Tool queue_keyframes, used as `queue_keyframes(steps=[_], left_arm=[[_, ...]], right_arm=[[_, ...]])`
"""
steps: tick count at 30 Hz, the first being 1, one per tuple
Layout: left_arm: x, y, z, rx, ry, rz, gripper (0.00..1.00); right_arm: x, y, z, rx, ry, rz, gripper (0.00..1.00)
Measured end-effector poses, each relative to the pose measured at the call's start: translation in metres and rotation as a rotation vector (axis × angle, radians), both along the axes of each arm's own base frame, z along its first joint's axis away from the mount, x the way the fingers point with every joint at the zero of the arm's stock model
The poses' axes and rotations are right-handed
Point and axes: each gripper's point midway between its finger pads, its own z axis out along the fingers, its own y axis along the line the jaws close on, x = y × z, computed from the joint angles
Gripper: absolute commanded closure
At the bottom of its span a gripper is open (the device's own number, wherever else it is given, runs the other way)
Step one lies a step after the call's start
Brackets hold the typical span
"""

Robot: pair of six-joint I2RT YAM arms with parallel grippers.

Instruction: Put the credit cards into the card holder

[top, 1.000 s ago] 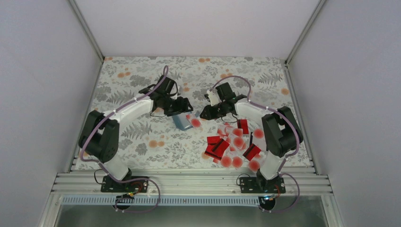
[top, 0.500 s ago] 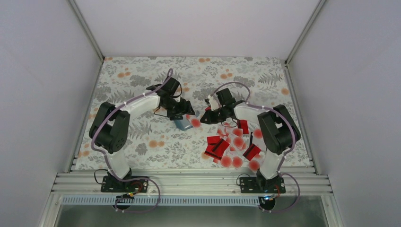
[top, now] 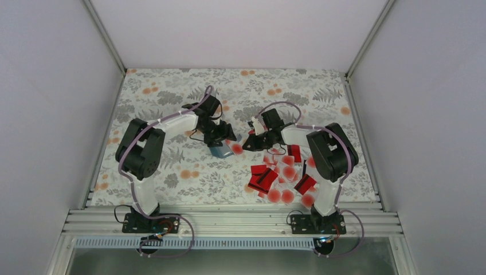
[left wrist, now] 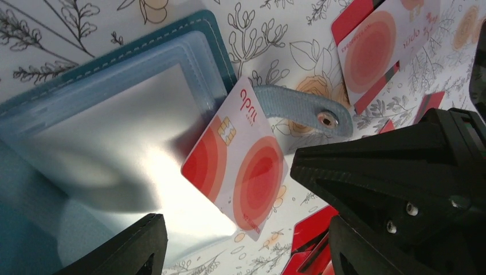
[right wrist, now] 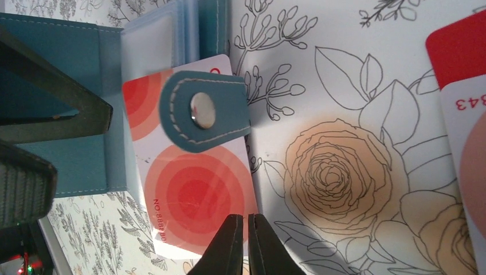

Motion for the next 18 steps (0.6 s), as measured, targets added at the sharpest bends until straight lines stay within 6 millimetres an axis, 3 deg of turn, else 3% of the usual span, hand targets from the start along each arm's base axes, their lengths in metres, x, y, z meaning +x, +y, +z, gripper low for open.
queue_keyframes(steps=[18], left_arm=[[0.006,-0.015,-0.014,-0.037,0.011,-0.017,0.32]], right_arm=[[0.002,0.001,-0.009,0.02,0.006,0.024,0.96]])
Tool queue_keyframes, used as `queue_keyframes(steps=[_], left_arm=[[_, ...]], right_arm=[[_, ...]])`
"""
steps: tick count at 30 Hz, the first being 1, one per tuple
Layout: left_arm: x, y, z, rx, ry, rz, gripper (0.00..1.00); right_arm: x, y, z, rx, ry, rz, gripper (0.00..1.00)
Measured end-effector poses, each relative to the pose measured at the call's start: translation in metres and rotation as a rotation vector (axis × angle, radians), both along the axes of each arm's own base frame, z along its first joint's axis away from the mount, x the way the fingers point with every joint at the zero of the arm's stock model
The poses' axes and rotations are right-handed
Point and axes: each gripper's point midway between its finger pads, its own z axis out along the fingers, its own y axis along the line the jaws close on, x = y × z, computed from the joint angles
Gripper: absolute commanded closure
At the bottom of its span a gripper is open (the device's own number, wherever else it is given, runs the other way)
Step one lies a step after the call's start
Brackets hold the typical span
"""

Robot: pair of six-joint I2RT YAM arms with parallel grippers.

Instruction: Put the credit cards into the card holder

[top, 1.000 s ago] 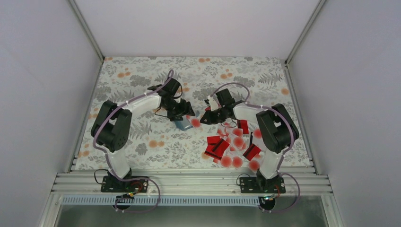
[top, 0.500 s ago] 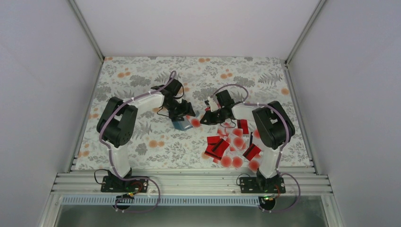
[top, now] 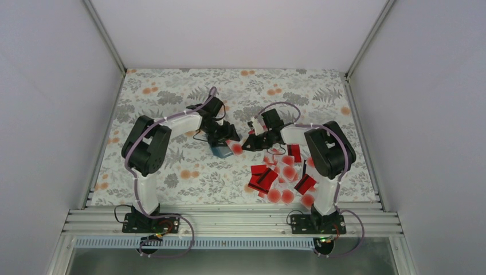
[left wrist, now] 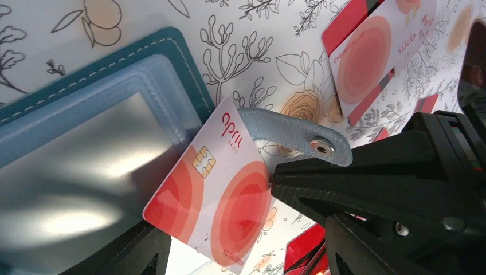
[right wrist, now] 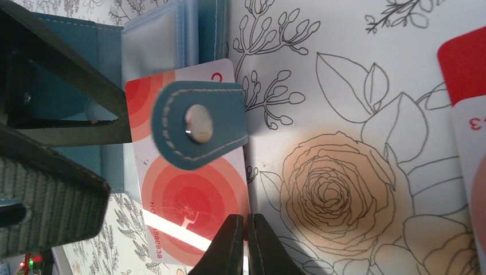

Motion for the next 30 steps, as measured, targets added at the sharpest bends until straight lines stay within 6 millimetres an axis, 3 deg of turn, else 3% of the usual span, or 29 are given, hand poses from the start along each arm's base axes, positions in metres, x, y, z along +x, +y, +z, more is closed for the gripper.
queue_keyframes(steps=[12,30], left_arm=[[0.011,-0.016,0.008,-0.08,-0.05,-0.004,0.45],[0.004,-0.027,0.004,-0.09,-0.038,-0.026,0.72]], right_arm=[[-0.002,0.003,0.0,0.024,0.006,0.016,0.96],[-0.003,0.005,0.0,0.056,0.033,0.01,0.96]])
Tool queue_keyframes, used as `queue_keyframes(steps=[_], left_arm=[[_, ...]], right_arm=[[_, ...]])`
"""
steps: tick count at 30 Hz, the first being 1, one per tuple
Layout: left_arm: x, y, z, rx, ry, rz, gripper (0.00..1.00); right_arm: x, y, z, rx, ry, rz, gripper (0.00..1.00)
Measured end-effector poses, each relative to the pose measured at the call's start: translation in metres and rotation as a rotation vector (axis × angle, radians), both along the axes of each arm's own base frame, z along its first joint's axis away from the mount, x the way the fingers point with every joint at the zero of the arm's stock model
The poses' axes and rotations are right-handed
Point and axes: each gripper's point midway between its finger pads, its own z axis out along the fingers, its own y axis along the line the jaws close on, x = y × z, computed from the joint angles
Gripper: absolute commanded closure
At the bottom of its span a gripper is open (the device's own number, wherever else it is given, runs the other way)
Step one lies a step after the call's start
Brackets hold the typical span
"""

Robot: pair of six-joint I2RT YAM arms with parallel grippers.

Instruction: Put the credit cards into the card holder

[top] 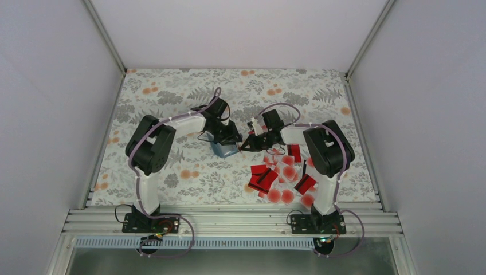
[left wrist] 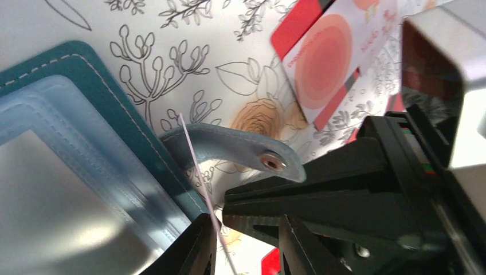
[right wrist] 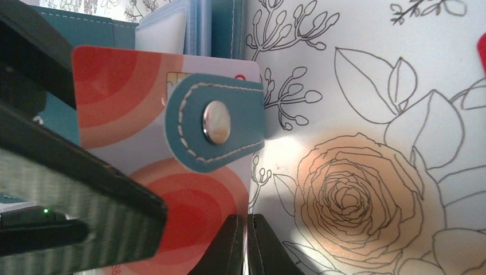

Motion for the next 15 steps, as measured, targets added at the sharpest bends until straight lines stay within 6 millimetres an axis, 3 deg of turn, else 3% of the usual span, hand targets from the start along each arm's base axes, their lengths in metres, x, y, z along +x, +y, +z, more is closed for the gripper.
queue_keyframes(steps=[8,15], left_arm=[[-0.004,0.007,-0.015,0.086,0.042,0.001,0.75],[0.0,0.005,-0.009,0.138,0.017,0.001,0.75]], right_arm=[[0.0,-0.001,0.0,0.01,0.012,-0.005,0.96],[0.001,-0.001,0.0,0.012,0.016,-0.008,0.96]])
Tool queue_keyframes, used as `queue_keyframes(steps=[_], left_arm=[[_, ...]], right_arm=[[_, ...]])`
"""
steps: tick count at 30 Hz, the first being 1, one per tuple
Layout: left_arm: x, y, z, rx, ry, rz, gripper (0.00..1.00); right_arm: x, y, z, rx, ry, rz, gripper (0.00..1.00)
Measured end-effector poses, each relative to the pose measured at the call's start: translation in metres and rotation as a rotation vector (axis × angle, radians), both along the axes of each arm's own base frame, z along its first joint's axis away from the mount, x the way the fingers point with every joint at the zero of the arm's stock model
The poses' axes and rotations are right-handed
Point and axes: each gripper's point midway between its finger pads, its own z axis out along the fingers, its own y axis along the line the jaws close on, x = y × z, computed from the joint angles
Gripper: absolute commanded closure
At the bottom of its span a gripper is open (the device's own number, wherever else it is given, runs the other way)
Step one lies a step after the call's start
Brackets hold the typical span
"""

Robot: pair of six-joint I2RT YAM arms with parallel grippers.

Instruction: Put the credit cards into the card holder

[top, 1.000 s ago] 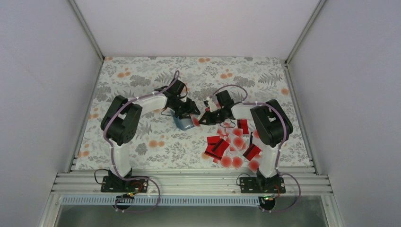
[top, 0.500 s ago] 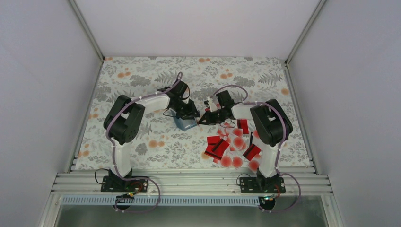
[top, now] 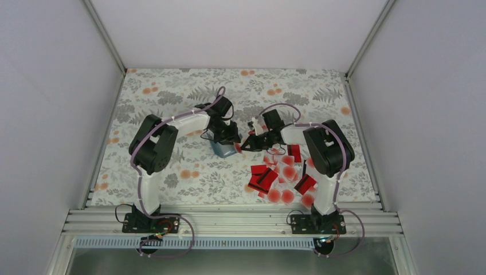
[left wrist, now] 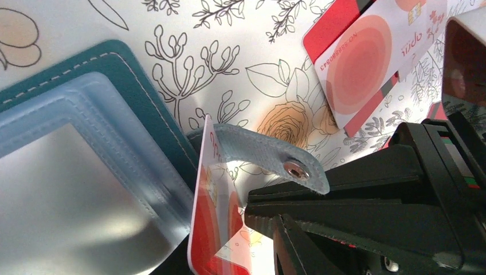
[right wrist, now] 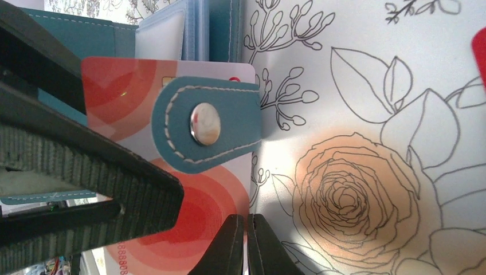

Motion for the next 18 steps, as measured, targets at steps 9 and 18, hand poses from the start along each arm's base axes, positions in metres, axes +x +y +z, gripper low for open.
queue_keyframes(steps=[9,18], left_arm=[[-0.0071,-0.0019,-0.0019,0.025,0.006,-0.015,0.86],[-0.0104,-0.0019,-0.0036,0.05,0.006,-0.017,0.98]], right_arm=[[-0.0002,-0.0007,-0.0003,0.011,0.013,-0.012,0.96],[-0.0001,-0.0013,-0.0008,0.017,0.02,-0.023,0.96]])
